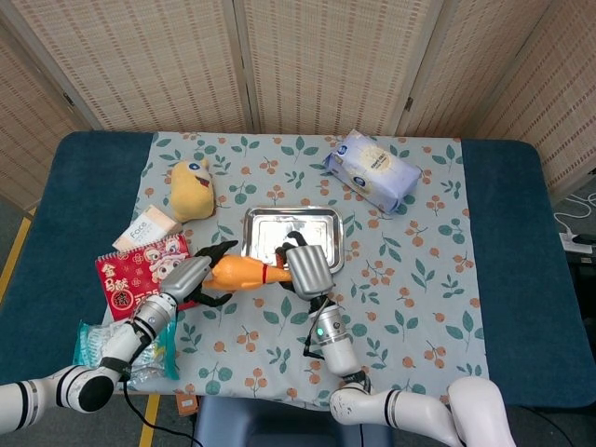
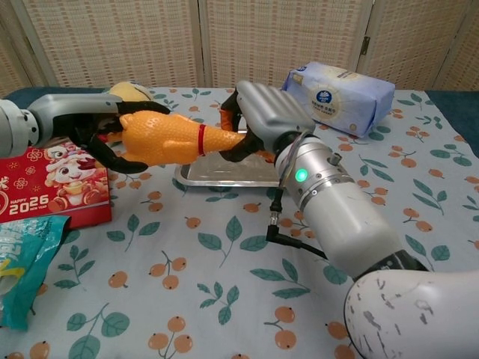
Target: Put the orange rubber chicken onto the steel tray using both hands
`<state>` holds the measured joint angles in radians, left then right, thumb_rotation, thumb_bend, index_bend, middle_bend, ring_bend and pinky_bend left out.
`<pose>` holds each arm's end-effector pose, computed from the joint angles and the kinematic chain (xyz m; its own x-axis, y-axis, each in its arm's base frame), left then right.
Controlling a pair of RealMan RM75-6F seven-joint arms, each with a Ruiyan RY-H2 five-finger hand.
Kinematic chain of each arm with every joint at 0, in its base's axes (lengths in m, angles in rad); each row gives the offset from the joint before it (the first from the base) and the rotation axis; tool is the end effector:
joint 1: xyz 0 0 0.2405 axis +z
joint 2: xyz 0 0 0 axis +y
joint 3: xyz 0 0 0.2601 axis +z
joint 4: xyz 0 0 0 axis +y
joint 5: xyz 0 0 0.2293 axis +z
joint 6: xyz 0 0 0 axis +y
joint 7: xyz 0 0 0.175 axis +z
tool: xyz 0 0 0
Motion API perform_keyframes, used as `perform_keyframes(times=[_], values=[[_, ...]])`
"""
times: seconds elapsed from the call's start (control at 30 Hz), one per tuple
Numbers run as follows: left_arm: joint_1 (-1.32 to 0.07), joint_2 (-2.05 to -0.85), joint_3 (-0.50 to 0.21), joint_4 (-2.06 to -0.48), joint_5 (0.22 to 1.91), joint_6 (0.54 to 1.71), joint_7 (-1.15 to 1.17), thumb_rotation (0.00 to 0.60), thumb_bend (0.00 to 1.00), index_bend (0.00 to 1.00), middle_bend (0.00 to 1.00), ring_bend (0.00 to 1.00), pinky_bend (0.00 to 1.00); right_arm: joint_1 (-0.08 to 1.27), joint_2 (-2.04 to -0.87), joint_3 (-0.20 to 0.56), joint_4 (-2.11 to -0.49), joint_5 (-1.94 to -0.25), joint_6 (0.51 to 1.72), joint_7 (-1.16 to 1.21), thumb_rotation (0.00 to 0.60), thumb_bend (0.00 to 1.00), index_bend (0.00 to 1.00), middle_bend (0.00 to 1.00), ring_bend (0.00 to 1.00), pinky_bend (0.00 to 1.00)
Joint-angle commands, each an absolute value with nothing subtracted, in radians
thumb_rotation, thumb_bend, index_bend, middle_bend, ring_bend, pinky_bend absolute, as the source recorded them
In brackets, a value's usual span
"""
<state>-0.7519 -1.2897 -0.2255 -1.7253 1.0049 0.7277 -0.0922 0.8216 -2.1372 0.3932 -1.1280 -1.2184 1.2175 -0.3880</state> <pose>-0.1334 0.3677 -0.0066 0.0354 0.5607 0.8273 0.9797 -0.1827 0.0820 -0.0208 -0.3650 -0.1286 0.1518 -0.0390 0.9876 -0.9330 -0.3356 0.1301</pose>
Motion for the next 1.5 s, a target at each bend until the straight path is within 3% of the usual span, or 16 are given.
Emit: perform_keyframes(times=[0.03,0.17,0.23,0.3,0.43,0.5,0.53,0.6,0.87,1.03,1.13,1.17,1.2,1.27,1.3,1.5], values=[[-0.748,-1.286,-0.231,-1.720,1.017,0.718,-0.133,0.600,0.32,0.00,0.00,0.00,0.03,0.819,-2.135,0.390,-1.130,-1.219,1.218,-0.388,0.600,0.33,0.86,0.57,0.71,0.92],[-0.746,-1.311,-0.221,-1.694,1.021,0.764,-0.100,0.600,0.39,0.00,0.00,0.00,0.06,0.819,-2.133,0.391,-1.137,-1.224,1.222,-0.384,0.600,0.33,0.86,0.57,0.71,0.92],[-0.746,-1.325,-0.222,-1.694,0.990,0.788,-0.081,0.600,0.45,0.06,0.09,0.07,0.11,0.820,-2.134,0.391,-1.135,-1.226,1.223,-0.383,0.600,0.33,0.86,0.57,0.71,0.92],[-0.748,-1.339,-0.222,-1.695,0.953,0.817,-0.051,0.600,0.54,0.31,0.38,0.26,0.20,0.819,-2.133,0.391,-1.135,-1.225,1.222,-0.381,0.600,0.33,0.86,0.57,0.71,0.92],[-0.751,-1.354,-0.225,-1.698,0.910,0.848,-0.019,0.600,0.64,0.59,0.65,0.47,0.33,0.819,-2.132,0.391,-1.136,-1.224,1.222,-0.382,0.600,0.33,0.86,0.57,0.71,0.92],[-0.746,-1.375,-0.247,-1.707,0.839,0.898,-0.009,0.600,0.73,0.80,0.84,0.64,0.46,0.819,-2.132,0.391,-1.139,-1.225,1.224,-0.383,0.600,0.33,0.86,0.57,0.71,0.92],[-0.748,-1.381,-0.253,-1.712,0.799,0.917,0.008,0.600,0.76,0.85,0.90,0.70,0.51,0.818,-2.130,0.391,-1.142,-1.226,1.227,-0.384,0.600,0.33,0.86,0.57,0.71,0.92],[-0.757,-1.390,-0.252,-1.728,0.753,0.956,0.064,0.600,0.79,0.87,0.97,0.77,0.57,0.818,-2.128,0.393,-1.149,-1.227,1.230,-0.387,0.600,0.33,0.86,0.57,0.71,0.92],[-0.770,-1.396,-0.245,-1.773,0.708,1.001,0.150,0.600,0.82,0.87,0.99,0.78,0.61,0.815,-2.128,0.388,-1.157,-1.224,1.230,-0.395,0.600,0.33,0.86,0.57,0.71,0.92],[-0.763,-1.400,-0.250,-1.776,0.720,1.024,0.153,0.600,0.80,0.87,0.99,0.78,0.60,0.814,-2.126,0.390,-1.161,-1.226,1.233,-0.396,0.600,0.33,0.86,0.57,0.71,0.92],[-0.745,-1.417,-0.254,-1.767,0.770,1.043,0.116,0.600,0.71,0.80,0.90,0.73,0.49,0.813,-2.124,0.391,-1.164,-1.226,1.236,-0.397,0.600,0.33,0.86,0.57,0.71,0.92],[-0.744,-1.409,-0.243,-1.766,0.785,1.025,0.113,0.600,0.65,0.65,0.76,0.63,0.40,0.813,-2.124,0.390,-1.165,-1.227,1.236,-0.398,0.600,0.33,0.86,0.57,0.71,0.92],[-0.751,-1.387,-0.224,-1.770,0.792,0.974,0.120,0.600,0.59,0.41,0.53,0.44,0.30,0.813,-2.123,0.390,-1.166,-1.228,1.238,-0.399,0.600,0.33,0.86,0.57,0.71,0.92],[-0.779,-1.318,-0.204,-1.778,0.773,0.833,0.116,0.600,0.50,0.06,0.12,0.10,0.10,0.812,-2.122,0.390,-1.167,-1.228,1.240,-0.400,0.600,0.33,0.86,0.57,0.71,0.92],[-0.787,-1.301,-0.205,-1.776,0.770,0.794,0.106,0.600,0.46,0.00,0.01,0.01,0.03,0.812,-2.122,0.391,-1.168,-1.228,1.241,-0.400,0.600,0.33,0.86,0.57,0.71,0.92],[-0.799,-1.255,-0.205,-1.759,0.815,0.668,0.026,0.600,0.39,0.00,0.00,0.00,0.00,0.813,-2.122,0.393,-1.166,-1.226,1.241,-0.406,0.600,0.33,0.86,0.57,0.71,0.92]])
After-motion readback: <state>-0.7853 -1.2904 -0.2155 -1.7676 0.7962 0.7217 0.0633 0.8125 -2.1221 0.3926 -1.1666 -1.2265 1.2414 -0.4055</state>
